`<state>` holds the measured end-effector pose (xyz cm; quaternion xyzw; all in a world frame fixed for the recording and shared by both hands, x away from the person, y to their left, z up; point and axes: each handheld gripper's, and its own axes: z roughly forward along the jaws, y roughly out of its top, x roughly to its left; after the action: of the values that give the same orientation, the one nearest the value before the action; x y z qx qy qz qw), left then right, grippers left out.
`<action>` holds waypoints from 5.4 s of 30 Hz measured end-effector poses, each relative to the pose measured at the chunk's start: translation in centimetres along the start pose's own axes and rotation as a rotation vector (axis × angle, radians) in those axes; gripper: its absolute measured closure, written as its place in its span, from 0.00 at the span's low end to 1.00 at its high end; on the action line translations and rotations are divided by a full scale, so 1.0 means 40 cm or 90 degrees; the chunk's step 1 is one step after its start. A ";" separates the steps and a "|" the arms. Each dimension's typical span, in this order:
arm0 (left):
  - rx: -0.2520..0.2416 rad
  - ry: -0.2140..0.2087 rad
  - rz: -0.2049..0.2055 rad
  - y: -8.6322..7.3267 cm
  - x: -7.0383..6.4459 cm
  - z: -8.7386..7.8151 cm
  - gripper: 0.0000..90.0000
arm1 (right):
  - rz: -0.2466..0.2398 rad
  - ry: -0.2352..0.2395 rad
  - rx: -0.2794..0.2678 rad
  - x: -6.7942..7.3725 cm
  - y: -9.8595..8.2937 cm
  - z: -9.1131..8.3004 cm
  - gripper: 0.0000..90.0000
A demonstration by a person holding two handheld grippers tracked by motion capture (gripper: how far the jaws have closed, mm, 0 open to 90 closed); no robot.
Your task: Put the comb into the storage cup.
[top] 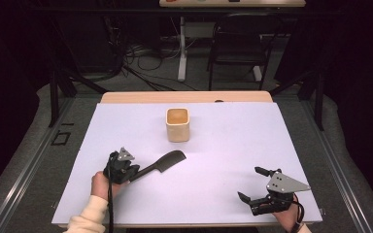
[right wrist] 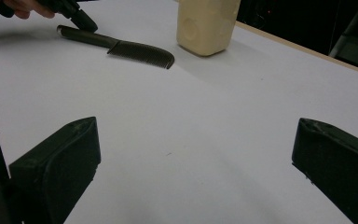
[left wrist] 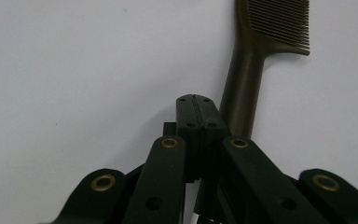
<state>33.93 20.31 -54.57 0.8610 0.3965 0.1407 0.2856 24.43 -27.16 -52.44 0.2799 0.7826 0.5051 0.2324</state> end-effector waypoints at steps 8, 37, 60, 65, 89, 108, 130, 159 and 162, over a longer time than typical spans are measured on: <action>0.008 -0.003 0.003 0.000 -0.003 0.000 1.00 | -0.002 0.000 0.000 0.000 0.000 -0.001 0.01; -0.021 0.048 0.022 0.025 -0.014 -0.036 0.27 | -0.003 0.001 0.001 0.000 0.000 0.000 0.01; 0.033 0.009 0.066 0.048 -0.038 -0.027 0.00 | 0.001 0.007 0.002 0.001 0.000 0.001 0.01; 0.047 -0.003 0.071 0.057 -0.042 -0.023 0.00 | 0.003 0.006 0.001 0.001 0.000 0.002 0.01; 0.117 -0.023 0.105 0.110 -0.065 0.003 0.11 | 0.007 0.022 0.017 0.001 -0.003 0.008 0.00; 0.193 -0.025 0.119 0.161 -0.073 0.033 0.51 | 0.007 0.021 0.016 -0.001 -0.003 0.009 0.00; 0.249 -0.038 0.095 0.193 -0.067 0.079 0.68 | 0.011 0.029 0.017 0.001 -0.004 0.011 0.00; 0.236 -0.064 0.058 0.185 -0.052 0.081 0.80 | 0.009 0.034 0.021 0.001 -0.004 0.012 0.00; 0.230 -0.067 0.060 0.184 -0.053 0.077 0.80 | 0.011 0.032 0.020 0.000 -0.004 0.011 0.00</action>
<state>38.42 13.67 -52.61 0.9220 0.3594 0.0354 0.1396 24.68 -26.94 -52.77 0.2777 0.7934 0.5018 0.2039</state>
